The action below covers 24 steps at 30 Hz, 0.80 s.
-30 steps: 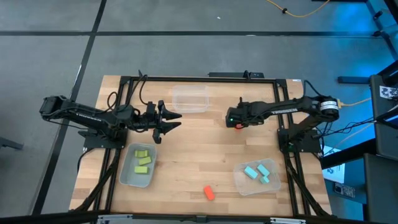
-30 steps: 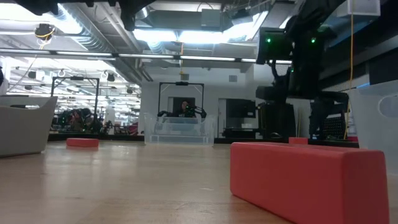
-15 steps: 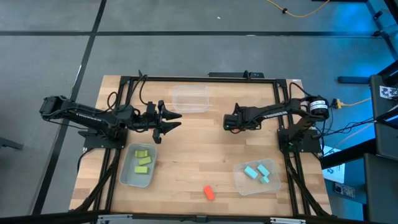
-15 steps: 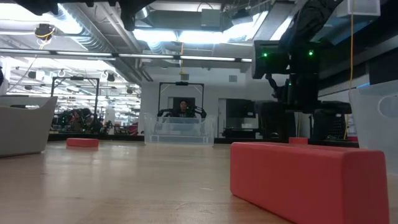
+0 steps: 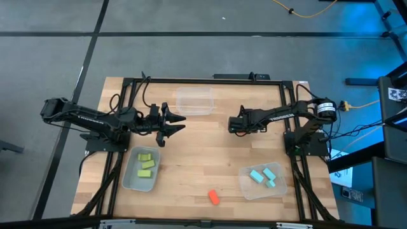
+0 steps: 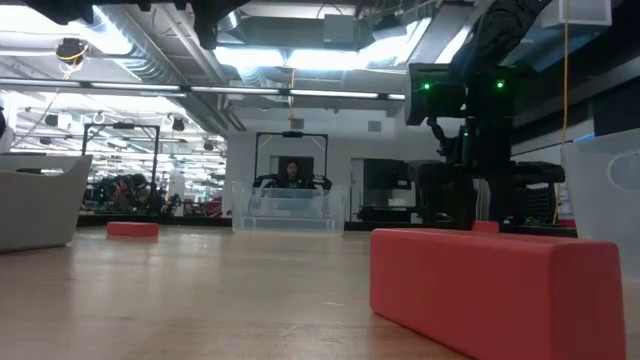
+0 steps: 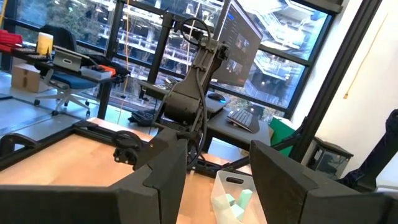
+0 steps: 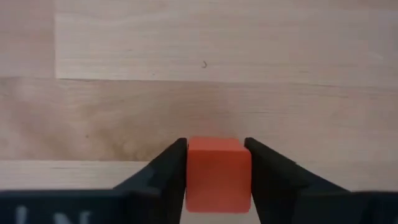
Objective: Sort & place blocks by color
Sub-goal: Put the top right orange square block into the top transparent bin
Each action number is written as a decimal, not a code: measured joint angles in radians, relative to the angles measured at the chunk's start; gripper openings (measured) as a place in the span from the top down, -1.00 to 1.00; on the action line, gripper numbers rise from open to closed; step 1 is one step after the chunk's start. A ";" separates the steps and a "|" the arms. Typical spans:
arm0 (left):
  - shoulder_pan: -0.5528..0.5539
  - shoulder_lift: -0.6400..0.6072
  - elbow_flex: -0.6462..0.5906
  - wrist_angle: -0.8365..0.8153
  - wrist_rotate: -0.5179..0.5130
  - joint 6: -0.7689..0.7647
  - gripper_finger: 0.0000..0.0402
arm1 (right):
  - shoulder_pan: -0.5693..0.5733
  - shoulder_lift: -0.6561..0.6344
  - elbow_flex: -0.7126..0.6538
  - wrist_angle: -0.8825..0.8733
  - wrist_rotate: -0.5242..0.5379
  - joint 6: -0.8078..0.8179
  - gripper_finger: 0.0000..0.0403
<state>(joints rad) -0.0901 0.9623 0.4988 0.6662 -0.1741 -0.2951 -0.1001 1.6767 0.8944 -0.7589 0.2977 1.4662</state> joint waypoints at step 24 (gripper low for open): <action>0.000 0.000 0.000 0.000 -0.017 0.000 0.17 | 0.096 -0.270 -0.003 -0.256 0.016 -0.386 0.32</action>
<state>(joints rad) -0.0902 0.9623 0.4988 0.6660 -0.1910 -0.2953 -0.0040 1.4069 0.8915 -1.0151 0.3136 1.0806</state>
